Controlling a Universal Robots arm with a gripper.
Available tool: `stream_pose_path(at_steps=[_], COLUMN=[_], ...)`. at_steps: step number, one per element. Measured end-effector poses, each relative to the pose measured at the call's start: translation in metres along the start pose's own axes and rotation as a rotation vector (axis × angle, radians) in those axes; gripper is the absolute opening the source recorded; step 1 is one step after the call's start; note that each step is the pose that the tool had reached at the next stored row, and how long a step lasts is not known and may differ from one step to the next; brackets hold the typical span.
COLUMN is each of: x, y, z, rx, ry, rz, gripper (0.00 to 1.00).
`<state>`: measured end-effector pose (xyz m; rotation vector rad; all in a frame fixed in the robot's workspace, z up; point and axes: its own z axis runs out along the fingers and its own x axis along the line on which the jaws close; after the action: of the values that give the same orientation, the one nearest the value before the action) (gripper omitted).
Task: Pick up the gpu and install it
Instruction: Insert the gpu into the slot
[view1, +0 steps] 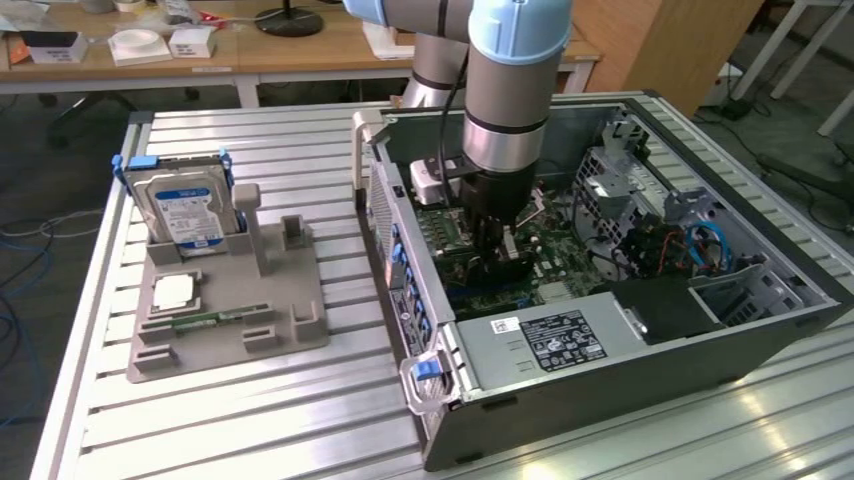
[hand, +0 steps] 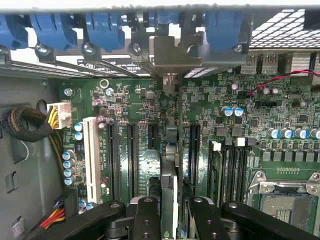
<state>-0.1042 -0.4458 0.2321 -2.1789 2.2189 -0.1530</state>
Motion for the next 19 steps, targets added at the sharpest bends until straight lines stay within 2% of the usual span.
stream_pose_path(at_steps=[12,13,14,15,19], x=[0.0000,-0.0002,-0.0003,-0.0002,0.0001], y=[0.0000,0.0005,0.0005,0.0004,-0.0001], z=[-0.0001,0.0005,0.0005,0.0003,-0.0017], rx=[0.0002,-0.0005,0.0001,0.0003,-0.0004], ry=[0.0000,-0.0022,-0.0020,-0.0014,-0.0003], rz=[0.000,0.001,0.001,0.001,0.000], gripper=[0.26,0.27,0.27,0.33,0.33])
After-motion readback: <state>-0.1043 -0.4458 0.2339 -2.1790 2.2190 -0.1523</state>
